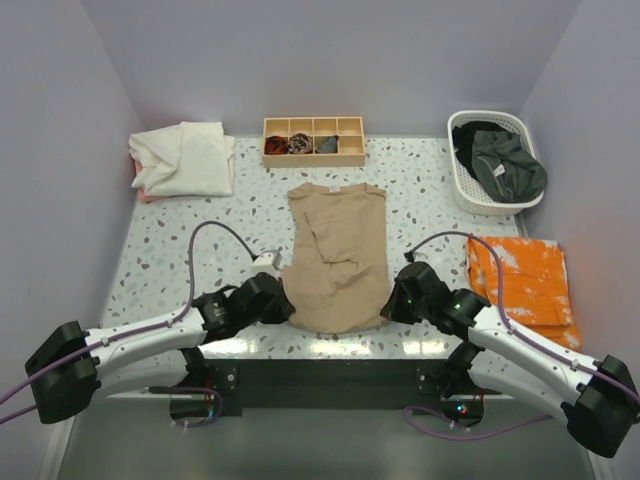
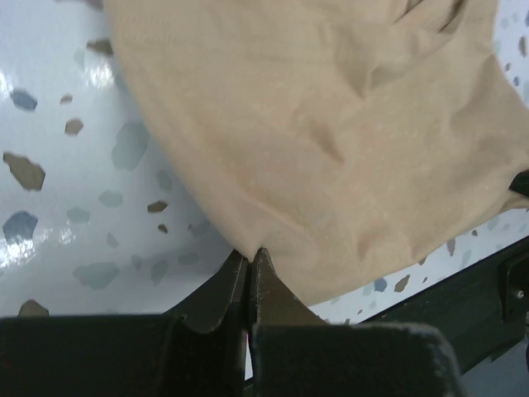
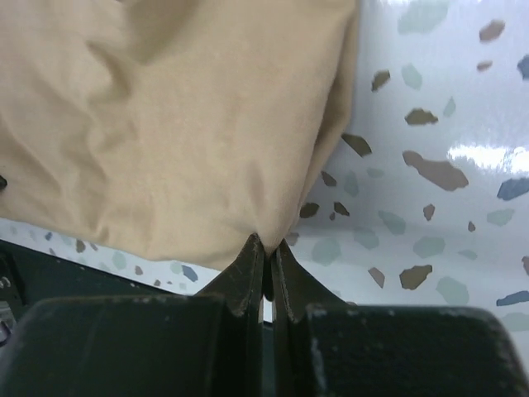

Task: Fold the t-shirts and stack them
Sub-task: Grab one side of the 2/3 rectangular tshirt with both arms, then fold the long partially folded tshirt into a neat square, then put the neatly folded tshirt into the corner of the board with the left arm

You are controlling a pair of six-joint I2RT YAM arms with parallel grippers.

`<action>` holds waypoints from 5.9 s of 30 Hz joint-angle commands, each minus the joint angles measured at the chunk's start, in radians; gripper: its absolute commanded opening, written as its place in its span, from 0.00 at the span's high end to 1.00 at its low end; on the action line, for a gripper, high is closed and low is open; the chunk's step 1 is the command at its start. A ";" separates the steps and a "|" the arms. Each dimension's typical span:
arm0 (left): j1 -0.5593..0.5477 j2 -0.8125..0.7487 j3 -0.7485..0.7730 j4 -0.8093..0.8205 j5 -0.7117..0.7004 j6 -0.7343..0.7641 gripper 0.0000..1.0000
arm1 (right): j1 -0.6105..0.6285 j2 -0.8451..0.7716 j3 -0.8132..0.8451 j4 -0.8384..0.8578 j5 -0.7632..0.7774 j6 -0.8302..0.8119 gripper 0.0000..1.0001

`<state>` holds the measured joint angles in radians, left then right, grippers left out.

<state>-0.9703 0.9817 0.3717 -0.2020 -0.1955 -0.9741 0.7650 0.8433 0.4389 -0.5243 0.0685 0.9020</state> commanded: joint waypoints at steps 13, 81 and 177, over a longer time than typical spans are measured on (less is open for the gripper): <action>0.228 0.205 0.418 -0.008 -0.127 0.327 1.00 | -0.042 0.206 0.406 0.056 0.294 -0.337 1.00; 0.663 1.376 1.438 0.418 0.815 0.466 0.00 | -0.452 1.436 1.435 0.224 -0.191 -0.548 0.50; 0.607 0.846 0.565 0.367 0.739 0.620 1.00 | -0.530 0.571 0.482 0.193 -0.184 -0.537 0.47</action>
<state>-0.3695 1.9320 0.8879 0.3679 0.6895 -0.4496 0.2329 1.5234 0.9138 -0.2935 -0.1890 0.3946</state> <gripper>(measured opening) 0.106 0.521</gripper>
